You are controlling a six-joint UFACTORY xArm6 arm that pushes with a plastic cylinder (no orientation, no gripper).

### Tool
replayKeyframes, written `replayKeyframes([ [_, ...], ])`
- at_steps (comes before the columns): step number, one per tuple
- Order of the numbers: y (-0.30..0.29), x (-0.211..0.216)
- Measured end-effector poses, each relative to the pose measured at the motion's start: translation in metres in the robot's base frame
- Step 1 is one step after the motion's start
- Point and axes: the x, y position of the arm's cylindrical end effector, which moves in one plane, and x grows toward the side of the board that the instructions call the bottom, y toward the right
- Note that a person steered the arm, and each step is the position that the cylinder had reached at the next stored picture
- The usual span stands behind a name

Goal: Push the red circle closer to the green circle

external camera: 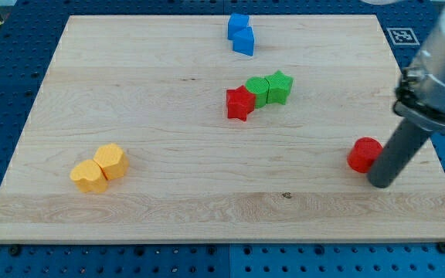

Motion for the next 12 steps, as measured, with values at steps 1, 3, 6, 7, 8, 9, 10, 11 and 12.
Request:
replayKeyframes([
  [1,-0.019,-0.009],
  [3,0.056,0.000],
  [6,-0.023,-0.059],
  [7,-0.022,-0.068],
  [8,0.001,-0.074],
  [9,-0.010,-0.087],
  [10,-0.045,-0.087],
  [11,-0.062,-0.094],
  [12,-0.069,-0.094],
])
